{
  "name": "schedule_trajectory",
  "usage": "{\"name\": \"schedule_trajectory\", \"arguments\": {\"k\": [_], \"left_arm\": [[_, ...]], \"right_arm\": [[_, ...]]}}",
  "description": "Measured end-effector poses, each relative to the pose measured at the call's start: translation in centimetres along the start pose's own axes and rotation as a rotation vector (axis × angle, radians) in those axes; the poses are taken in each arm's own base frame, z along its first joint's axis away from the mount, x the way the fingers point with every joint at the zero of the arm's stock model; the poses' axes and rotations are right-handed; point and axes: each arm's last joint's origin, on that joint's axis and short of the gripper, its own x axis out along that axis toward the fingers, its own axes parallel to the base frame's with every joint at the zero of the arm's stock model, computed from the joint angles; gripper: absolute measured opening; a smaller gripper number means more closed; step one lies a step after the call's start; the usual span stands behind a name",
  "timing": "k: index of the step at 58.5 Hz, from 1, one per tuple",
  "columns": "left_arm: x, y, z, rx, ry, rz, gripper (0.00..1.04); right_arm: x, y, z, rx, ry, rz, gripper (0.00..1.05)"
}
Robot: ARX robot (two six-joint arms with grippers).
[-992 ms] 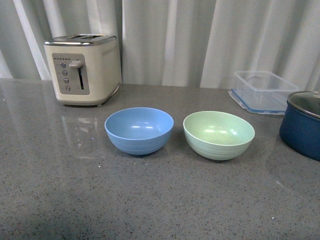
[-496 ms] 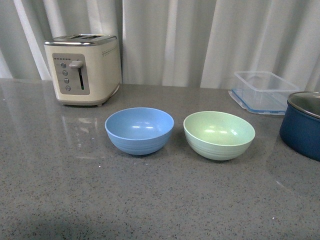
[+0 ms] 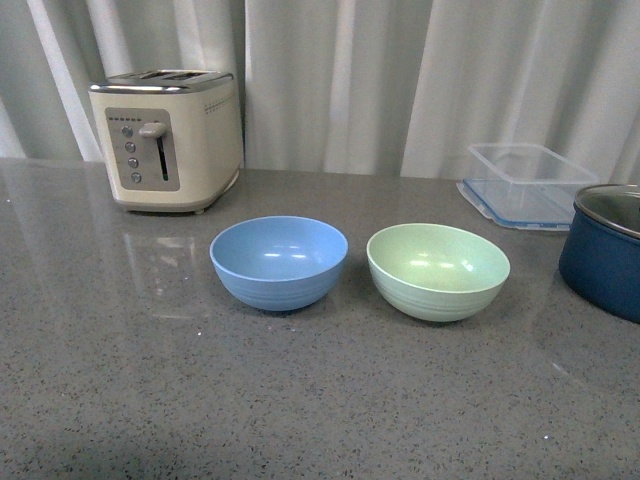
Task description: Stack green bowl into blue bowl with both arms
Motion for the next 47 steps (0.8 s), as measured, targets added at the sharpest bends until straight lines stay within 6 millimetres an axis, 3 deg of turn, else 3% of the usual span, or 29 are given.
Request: {"name": "schedule_trajectory", "arguments": {"k": [33, 39, 42, 47], "left_arm": [[-1.8, 0.0, -0.3, -0.001, 0.005, 0.000, 0.05], [-1.8, 0.0, -0.3, 0.000, 0.005, 0.001, 0.29], [-1.8, 0.0, -0.3, 0.000, 0.005, 0.000, 0.42], [-1.8, 0.0, -0.3, 0.000, 0.005, 0.000, 0.58]], "right_arm": [[0.0, 0.0, 0.0, 0.000, 0.000, 0.000, 0.95], [0.0, 0.0, -0.1, -0.006, 0.018, 0.007, 0.95], [0.1, 0.2, 0.3, -0.012, 0.174, 0.063, 0.95], [0.8, 0.5, 2.4, -0.002, 0.248, 0.115, 0.95]]}}
